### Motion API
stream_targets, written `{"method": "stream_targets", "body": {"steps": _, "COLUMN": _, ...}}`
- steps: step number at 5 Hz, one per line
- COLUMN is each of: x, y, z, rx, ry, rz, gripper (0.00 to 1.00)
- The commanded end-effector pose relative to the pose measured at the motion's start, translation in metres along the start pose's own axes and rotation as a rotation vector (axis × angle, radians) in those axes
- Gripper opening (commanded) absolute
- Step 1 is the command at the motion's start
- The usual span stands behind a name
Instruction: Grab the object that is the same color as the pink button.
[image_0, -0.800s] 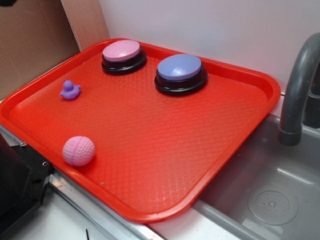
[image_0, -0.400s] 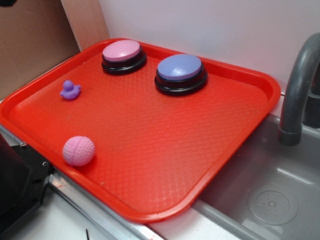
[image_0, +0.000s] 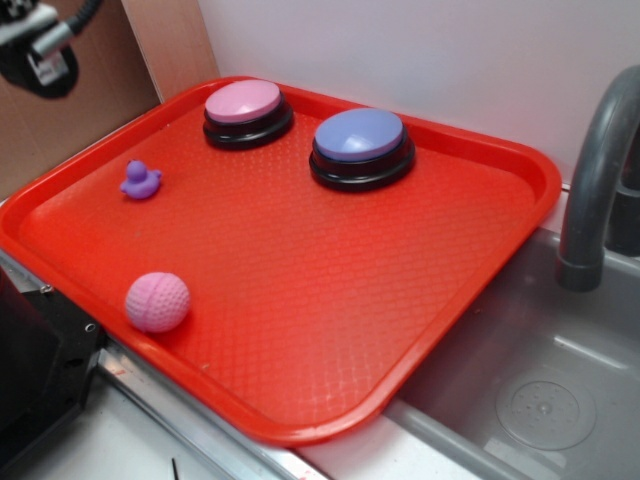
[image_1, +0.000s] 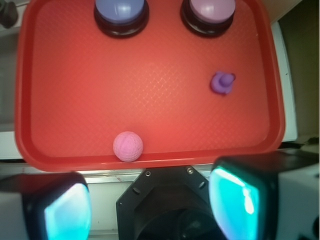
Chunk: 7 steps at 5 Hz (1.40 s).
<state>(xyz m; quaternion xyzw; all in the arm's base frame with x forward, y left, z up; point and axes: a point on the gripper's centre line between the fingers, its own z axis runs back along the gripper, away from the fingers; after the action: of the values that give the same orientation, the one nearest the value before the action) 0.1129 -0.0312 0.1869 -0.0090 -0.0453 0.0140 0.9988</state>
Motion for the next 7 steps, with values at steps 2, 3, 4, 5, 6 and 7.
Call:
{"method": "stream_targets", "body": {"steps": 2, "x": -0.009, "y": -0.007, "z": -0.08, "rx": -0.049, "ry": 0.047, "rz": -0.043, "gripper": 1.0}}
{"method": "stream_targets", "body": {"steps": 3, "x": -0.009, "y": -0.009, "z": -0.106, "rx": -0.089, "ry": 0.028, "rz": -0.055, "gripper": 1.0}}
{"method": "stream_targets", "body": {"steps": 4, "x": -0.003, "y": -0.014, "z": -0.127, "rx": -0.137, "ry": -0.004, "rz": -0.069, "gripper": 1.0}}
{"method": "stream_targets", "body": {"steps": 5, "x": -0.002, "y": -0.022, "z": -0.141, "rx": -0.139, "ry": 0.035, "rz": -0.094, "gripper": 1.0}}
{"method": "stream_targets", "body": {"steps": 6, "x": 0.0, "y": -0.028, "z": -0.151, "rx": -0.134, "ry": 0.053, "rz": -0.106, "gripper": 1.0}}
{"method": "stream_targets", "body": {"steps": 7, "x": -0.003, "y": -0.031, "z": -0.155, "rx": -0.126, "ry": 0.078, "rz": -0.119, "gripper": 0.0}}
